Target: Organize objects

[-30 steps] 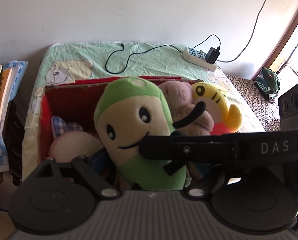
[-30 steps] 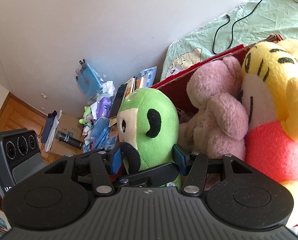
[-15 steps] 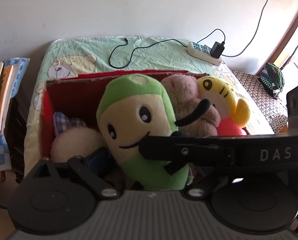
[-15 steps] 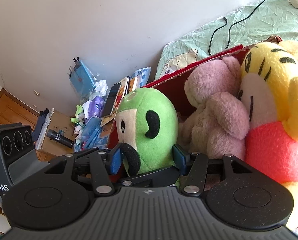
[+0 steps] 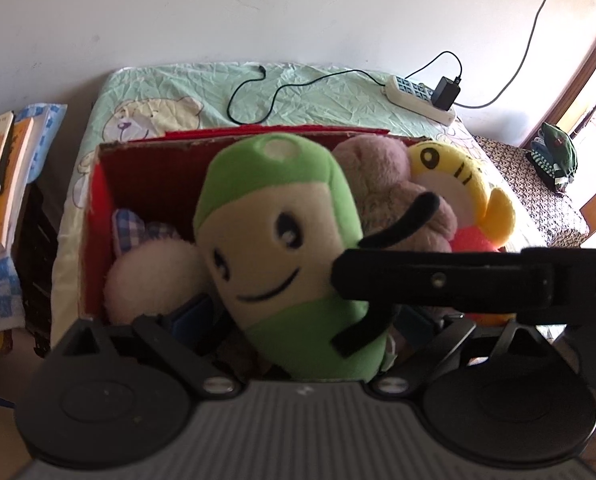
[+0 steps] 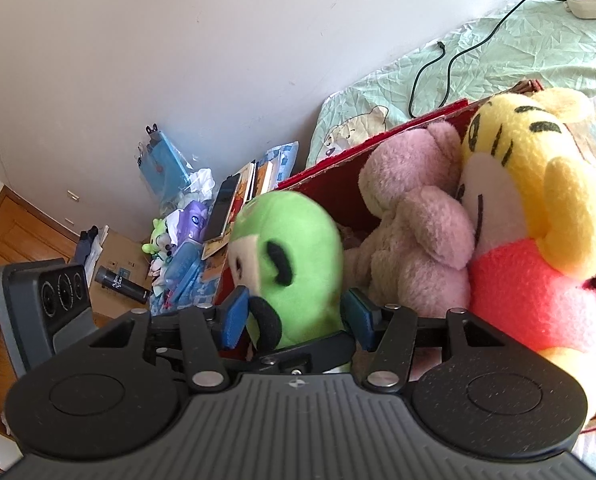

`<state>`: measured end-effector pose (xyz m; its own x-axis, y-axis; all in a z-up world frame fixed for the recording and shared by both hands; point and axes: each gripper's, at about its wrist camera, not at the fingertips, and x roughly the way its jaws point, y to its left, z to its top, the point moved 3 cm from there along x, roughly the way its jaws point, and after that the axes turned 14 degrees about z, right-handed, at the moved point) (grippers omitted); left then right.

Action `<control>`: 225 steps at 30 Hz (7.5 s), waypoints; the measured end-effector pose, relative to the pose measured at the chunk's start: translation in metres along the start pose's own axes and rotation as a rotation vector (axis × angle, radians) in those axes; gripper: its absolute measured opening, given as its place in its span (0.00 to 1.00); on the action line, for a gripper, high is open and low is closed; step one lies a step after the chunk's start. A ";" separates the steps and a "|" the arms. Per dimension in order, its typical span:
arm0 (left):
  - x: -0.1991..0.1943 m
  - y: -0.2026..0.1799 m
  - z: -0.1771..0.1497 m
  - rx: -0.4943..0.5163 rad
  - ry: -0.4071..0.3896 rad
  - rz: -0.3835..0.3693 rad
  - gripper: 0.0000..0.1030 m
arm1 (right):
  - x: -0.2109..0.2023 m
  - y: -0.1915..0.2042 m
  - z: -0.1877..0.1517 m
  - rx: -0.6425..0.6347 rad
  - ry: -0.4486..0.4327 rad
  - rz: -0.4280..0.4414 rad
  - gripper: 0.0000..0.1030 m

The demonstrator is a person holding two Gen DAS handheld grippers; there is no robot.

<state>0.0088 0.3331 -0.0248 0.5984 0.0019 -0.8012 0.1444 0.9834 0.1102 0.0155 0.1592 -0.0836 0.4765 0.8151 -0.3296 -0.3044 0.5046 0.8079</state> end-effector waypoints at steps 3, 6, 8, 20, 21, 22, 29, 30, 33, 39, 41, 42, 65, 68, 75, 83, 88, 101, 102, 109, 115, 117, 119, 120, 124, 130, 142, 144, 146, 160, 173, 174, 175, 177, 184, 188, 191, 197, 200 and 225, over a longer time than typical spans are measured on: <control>-0.003 0.002 -0.001 -0.007 0.000 0.008 0.92 | 0.000 0.001 -0.001 0.002 0.013 0.002 0.42; -0.006 0.004 -0.003 -0.011 0.002 0.017 0.92 | -0.001 0.000 -0.002 0.014 0.016 0.004 0.37; -0.008 0.005 -0.003 -0.011 0.005 0.029 0.92 | 0.000 0.000 -0.002 0.034 0.020 0.009 0.36; -0.012 0.010 -0.011 0.002 0.019 0.102 0.93 | 0.012 0.002 -0.012 0.073 0.031 0.013 0.36; -0.011 0.008 -0.011 0.001 0.022 0.106 0.93 | 0.010 0.001 -0.013 0.071 0.028 0.010 0.36; -0.010 0.005 -0.011 0.003 0.024 0.112 0.93 | 0.009 0.001 -0.014 0.067 0.024 0.004 0.37; -0.007 -0.008 -0.013 0.008 0.039 0.135 0.93 | 0.003 0.003 -0.020 0.032 -0.005 -0.038 0.42; -0.007 -0.009 -0.013 0.010 0.039 0.144 0.93 | 0.001 0.002 -0.020 0.037 -0.010 -0.047 0.43; -0.010 -0.015 -0.014 0.028 0.029 0.163 0.93 | -0.003 0.001 -0.021 0.049 -0.016 -0.057 0.43; -0.019 -0.024 -0.015 0.060 0.009 0.206 0.95 | -0.011 0.009 -0.023 0.020 -0.026 -0.090 0.43; -0.020 -0.026 -0.015 0.061 0.007 0.220 0.95 | -0.014 0.010 -0.024 0.016 -0.034 -0.096 0.44; -0.021 -0.026 -0.016 0.061 0.005 0.224 0.95 | -0.015 0.010 -0.024 0.011 -0.040 -0.101 0.44; -0.047 -0.060 -0.023 0.134 -0.057 0.288 0.97 | -0.064 0.026 -0.039 -0.098 -0.157 -0.254 0.49; -0.047 -0.060 -0.025 0.134 -0.055 0.325 0.97 | -0.065 0.025 -0.040 -0.110 -0.159 -0.276 0.49; -0.055 -0.056 -0.033 0.094 -0.032 0.354 0.97 | -0.063 0.030 -0.044 -0.173 -0.126 -0.302 0.49; -0.063 -0.064 -0.036 0.056 -0.024 0.406 0.97 | -0.069 0.034 -0.038 -0.231 -0.077 -0.266 0.49; -0.063 -0.074 -0.038 0.015 -0.009 0.414 0.98 | -0.079 0.029 -0.036 -0.246 -0.057 -0.236 0.52; -0.058 -0.125 -0.053 -0.054 0.024 0.432 0.98 | -0.146 -0.004 -0.030 -0.243 -0.081 -0.190 0.56; -0.057 -0.133 -0.055 -0.052 0.031 0.419 0.98 | -0.152 -0.009 -0.031 -0.242 -0.082 -0.208 0.56; -0.042 -0.211 -0.072 0.066 0.073 0.361 0.98 | -0.196 -0.053 -0.034 -0.173 -0.089 -0.340 0.56; -0.022 -0.272 -0.066 0.171 0.102 0.310 0.98 | -0.240 -0.096 -0.039 -0.068 -0.103 -0.443 0.56; -0.016 -0.285 -0.061 0.185 0.111 0.295 0.98 | -0.254 -0.108 -0.038 -0.045 -0.118 -0.479 0.56; -0.011 -0.298 -0.058 0.199 0.112 0.284 0.98 | -0.268 -0.117 -0.037 -0.021 -0.138 -0.516 0.56; -0.010 -0.306 -0.058 0.206 0.111 0.276 0.98 | -0.274 -0.122 -0.036 -0.010 -0.147 -0.529 0.56; -0.003 -0.335 -0.050 0.244 0.101 0.255 0.98 | -0.293 -0.134 -0.035 0.024 -0.178 -0.563 0.56; -0.005 -0.358 -0.025 0.235 0.053 0.241 0.98 | -0.313 -0.137 -0.028 0.023 -0.227 -0.576 0.60; -0.019 -0.334 -0.010 0.138 -0.004 0.367 0.98 | -0.306 -0.125 -0.009 -0.069 -0.238 -0.606 0.60; -0.023 -0.321 -0.009 0.108 -0.007 0.390 0.98 | -0.302 -0.122 -0.006 -0.069 -0.238 -0.595 0.60; -0.028 -0.305 -0.009 0.076 -0.010 0.413 0.98 | -0.296 -0.118 -0.002 -0.079 -0.231 -0.589 0.60; -0.054 -0.206 -0.009 -0.037 -0.019 0.475 0.98 | -0.218 -0.063 -0.001 -0.170 -0.169 -0.591 0.61; -0.065 -0.117 -0.003 -0.086 -0.030 0.488 0.98 | -0.144 0.010 0.002 -0.265 -0.154 -0.510 0.61; -0.067 -0.110 -0.003 -0.090 -0.031 0.494 0.98 | -0.137 0.015 0.002 -0.275 -0.149 -0.507 0.61; -0.069 -0.102 -0.003 -0.093 -0.036 0.499 0.98 | -0.131 0.020 0.002 -0.284 -0.144 -0.504 0.61; -0.073 -0.089 -0.001 -0.095 -0.050 0.510 0.98 | -0.119 0.027 0.003 -0.294 -0.138 -0.501 0.61; -0.084 -0.053 0.002 -0.093 -0.079 0.529 0.98 | -0.088 0.045 0.001 -0.325 -0.137 -0.514 0.69; -0.086 -0.041 -0.004 -0.093 -0.075 0.527 0.98 | -0.075 0.056 -0.001 -0.339 -0.140 -0.521 0.70; -0.089 -0.032 -0.006 -0.104 -0.081 0.517 0.98 | -0.069 0.061 0.001 -0.336 -0.141 -0.528 0.70; -0.089 -0.025 -0.011 -0.106 -0.061 0.461 0.98 | -0.066 0.064 -0.007 -0.324 -0.143 -0.583 0.70; -0.088 -0.028 -0.015 -0.100 -0.042 0.419 0.98 | -0.068 0.062 -0.011 -0.293 -0.138 -0.594 0.70; -0.085 -0.045 -0.022 -0.033 -0.014 0.434 0.98 | -0.075 0.055 -0.016 -0.250 -0.126 -0.604 0.76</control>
<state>-0.0658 0.2925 0.0255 0.6092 0.4138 -0.6765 -0.1477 0.8973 0.4159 -0.0506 0.1304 -0.0224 0.7115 0.3368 -0.6166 -0.1291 0.9253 0.3565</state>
